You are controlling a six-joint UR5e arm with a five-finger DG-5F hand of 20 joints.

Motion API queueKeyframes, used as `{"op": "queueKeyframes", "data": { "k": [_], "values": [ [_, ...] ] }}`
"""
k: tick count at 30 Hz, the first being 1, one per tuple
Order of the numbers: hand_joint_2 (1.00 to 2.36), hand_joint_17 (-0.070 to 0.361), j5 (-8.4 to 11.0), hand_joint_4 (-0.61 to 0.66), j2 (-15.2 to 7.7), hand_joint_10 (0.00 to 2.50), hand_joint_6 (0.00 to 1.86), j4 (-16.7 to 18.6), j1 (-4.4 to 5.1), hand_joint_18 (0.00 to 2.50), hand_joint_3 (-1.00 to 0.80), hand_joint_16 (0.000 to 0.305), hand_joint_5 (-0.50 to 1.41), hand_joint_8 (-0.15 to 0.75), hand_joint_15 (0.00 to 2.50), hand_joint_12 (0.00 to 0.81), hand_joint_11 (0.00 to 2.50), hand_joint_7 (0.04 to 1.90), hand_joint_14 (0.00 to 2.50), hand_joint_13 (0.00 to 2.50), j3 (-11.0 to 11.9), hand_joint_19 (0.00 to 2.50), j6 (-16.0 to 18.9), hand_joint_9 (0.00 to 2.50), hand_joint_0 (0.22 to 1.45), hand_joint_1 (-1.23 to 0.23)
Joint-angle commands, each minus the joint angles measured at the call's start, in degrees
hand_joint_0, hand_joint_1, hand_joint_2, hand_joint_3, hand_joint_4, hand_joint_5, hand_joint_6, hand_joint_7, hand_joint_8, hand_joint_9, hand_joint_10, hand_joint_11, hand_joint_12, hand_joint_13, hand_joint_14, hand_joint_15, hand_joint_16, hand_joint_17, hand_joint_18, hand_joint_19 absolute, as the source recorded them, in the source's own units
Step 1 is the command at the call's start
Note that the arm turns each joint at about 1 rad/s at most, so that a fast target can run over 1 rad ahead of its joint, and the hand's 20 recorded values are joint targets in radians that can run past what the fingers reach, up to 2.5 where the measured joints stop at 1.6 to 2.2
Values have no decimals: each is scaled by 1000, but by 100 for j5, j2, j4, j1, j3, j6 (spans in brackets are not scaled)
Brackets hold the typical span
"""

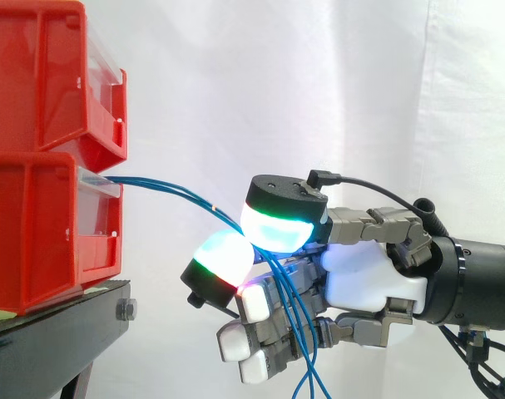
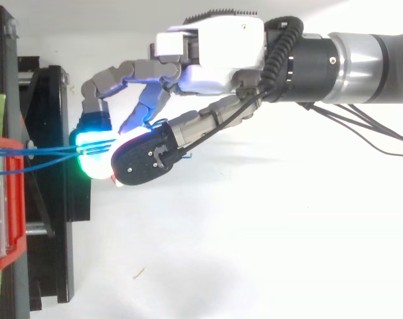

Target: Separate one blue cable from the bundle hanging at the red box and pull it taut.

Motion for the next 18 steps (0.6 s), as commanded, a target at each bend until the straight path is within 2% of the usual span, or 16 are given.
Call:
{"op": "queueKeyframes", "data": {
  "k": [1, 6, 10, 12, 15, 18],
  "values": [
    [1009, 116, -3, 281, 0, 8, 631, 0, -11, 838, -50, 52, -113, 425, 280, 437, 381, 1220, 8, 905, 5, 210, -3, 973, 662, -681],
    [1008, 119, -3, 282, 18, 11, 759, -26, -20, 839, -14, 53, -155, 430, 289, 450, 441, 1053, 8, 903, 5, 209, -21, 953, 664, -702],
    [1009, 119, 14, 320, 70, 12, 828, -35, -20, 820, -1, 53, -185, 434, 297, 453, 499, 1002, 9, 879, 5, 213, -100, 921, 668, -725],
    [1007, 119, 23, 328, 123, 12, 842, -61, -20, 817, -3, 53, -191, 435, 307, 456, 512, 972, 10, 877, 5, 215, -223, 916, 669, -732],
    [1009, 118, 32, 322, 220, 10, 850, -272, -11, 808, -19, 53, -196, 433, 313, 456, 549, 988, 9, 868, 5, 218, -680, 892, 667, -747],
    [1013, 115, 32, 324, 264, 13, 864, -430, 15, 787, -61, 51, -203, 420, 323, 449, 559, 984, 10, 857, 5, 230, -838, 859, 658, -769]
  ]
}}
